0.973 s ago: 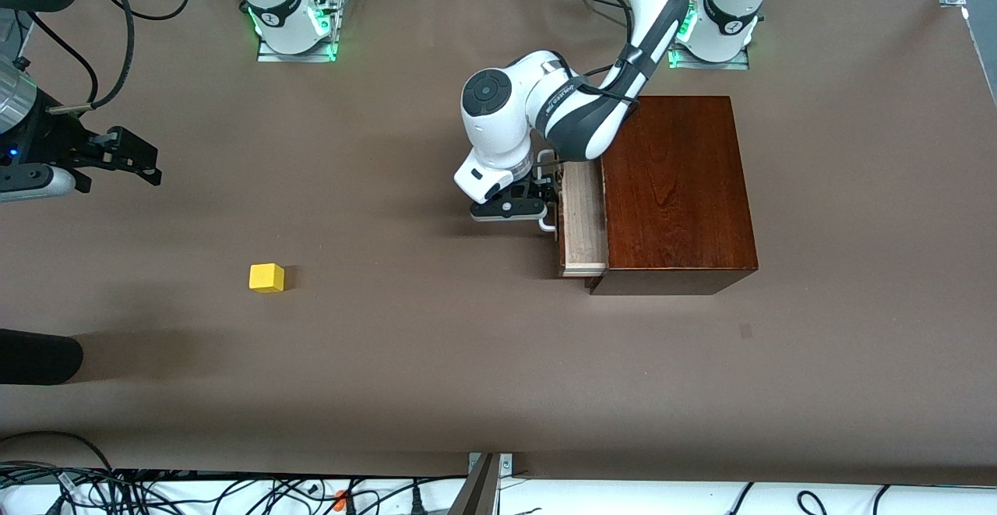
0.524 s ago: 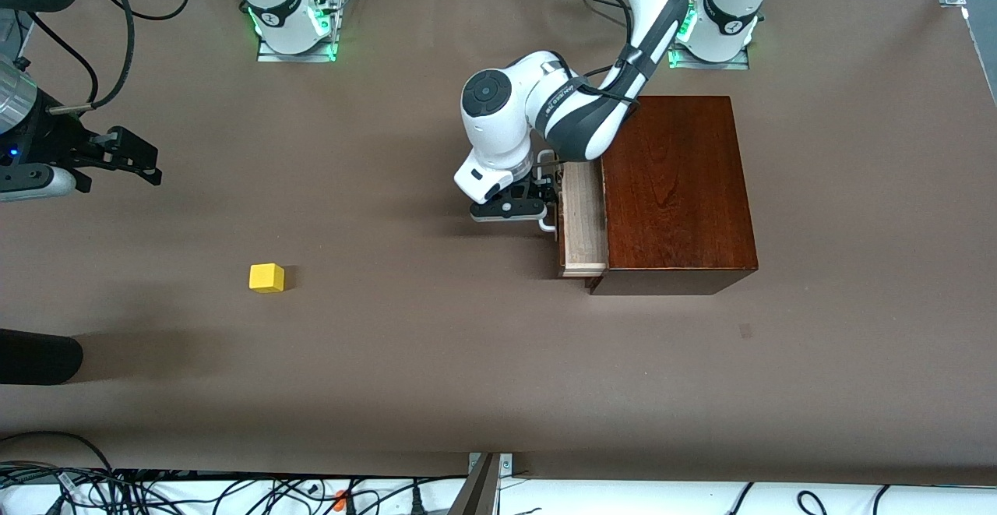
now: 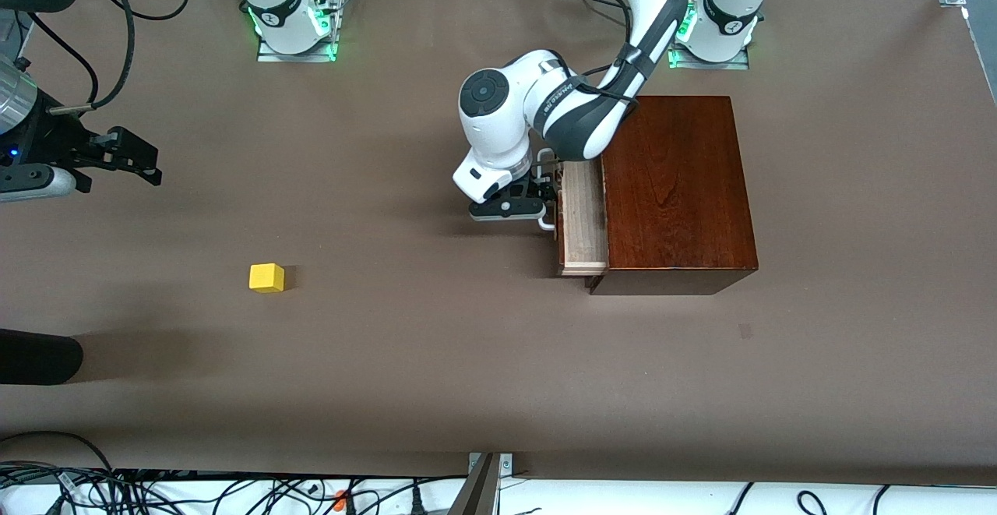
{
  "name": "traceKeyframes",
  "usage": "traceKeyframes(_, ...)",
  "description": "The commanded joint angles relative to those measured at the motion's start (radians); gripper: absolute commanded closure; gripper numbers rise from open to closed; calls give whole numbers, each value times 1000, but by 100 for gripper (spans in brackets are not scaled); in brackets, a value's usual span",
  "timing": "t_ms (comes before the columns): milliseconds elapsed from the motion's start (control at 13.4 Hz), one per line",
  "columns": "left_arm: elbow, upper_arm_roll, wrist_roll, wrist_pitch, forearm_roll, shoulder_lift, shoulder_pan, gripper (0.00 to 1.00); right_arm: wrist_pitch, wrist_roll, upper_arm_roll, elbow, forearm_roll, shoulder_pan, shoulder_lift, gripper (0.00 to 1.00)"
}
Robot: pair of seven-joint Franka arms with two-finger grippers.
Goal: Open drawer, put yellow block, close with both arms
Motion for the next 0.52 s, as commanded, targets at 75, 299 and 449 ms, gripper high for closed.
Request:
traceKeyframes(75,111,-11,50,-201,-35,21,-26,0,14,7,3,21,9,-6,10,0)
traceKeyframes(299,180,-11,53,-308,-38,-5,-23,0,15,10,3,18,8,-8,23,0)
traceKeyframes(449,196,-7,54,-364,-45,-79,-14,0,12,7,2,15,-3,-8,45,0)
